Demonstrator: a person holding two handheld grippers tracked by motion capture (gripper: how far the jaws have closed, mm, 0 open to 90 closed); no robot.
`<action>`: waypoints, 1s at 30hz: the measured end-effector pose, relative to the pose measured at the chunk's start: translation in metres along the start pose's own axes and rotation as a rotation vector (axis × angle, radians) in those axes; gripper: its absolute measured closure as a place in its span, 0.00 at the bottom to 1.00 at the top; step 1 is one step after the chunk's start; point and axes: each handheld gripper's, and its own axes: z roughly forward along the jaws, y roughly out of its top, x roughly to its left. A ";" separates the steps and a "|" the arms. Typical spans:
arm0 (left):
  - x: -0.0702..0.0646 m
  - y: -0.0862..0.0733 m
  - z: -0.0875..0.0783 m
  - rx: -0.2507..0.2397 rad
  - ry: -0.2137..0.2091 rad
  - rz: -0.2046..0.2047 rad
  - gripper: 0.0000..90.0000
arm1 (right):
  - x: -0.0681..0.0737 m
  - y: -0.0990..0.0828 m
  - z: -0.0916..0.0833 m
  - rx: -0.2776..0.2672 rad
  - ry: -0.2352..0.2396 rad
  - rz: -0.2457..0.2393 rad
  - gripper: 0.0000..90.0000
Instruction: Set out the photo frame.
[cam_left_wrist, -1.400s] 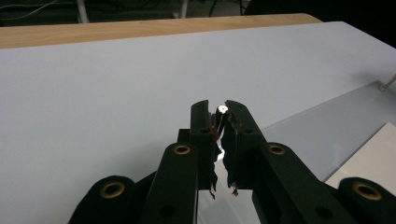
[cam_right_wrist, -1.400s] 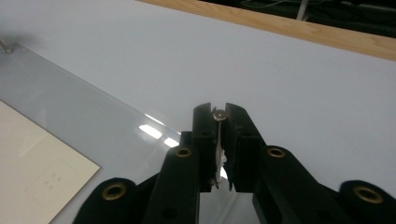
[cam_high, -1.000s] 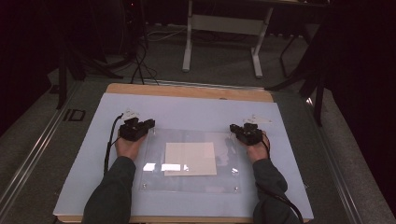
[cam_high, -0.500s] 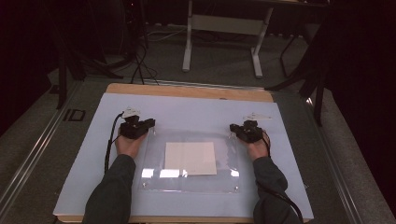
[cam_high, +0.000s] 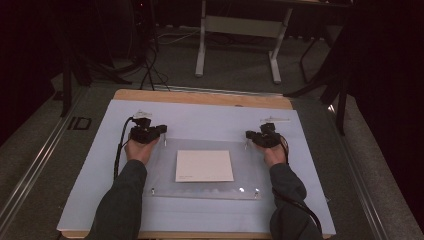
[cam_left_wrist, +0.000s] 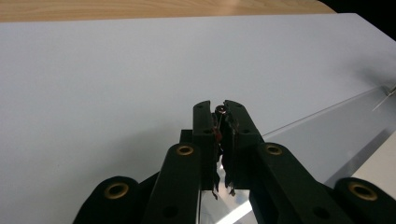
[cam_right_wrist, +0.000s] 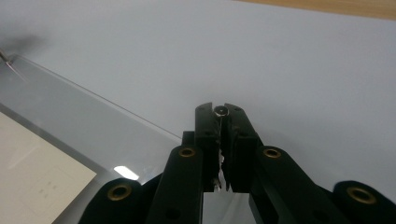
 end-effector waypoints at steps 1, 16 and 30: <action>0.001 0.000 0.001 -0.001 -0.004 -0.010 0.94 | 0.000 0.001 0.000 0.009 -0.001 0.005 0.95; 0.009 0.006 0.016 -0.015 -0.008 -0.117 0.95 | -0.011 0.008 0.010 0.001 0.032 0.104 0.94; 0.009 0.007 0.018 -0.010 0.002 -0.144 0.95 | -0.002 -0.007 -0.015 -0.042 -0.030 -0.017 0.82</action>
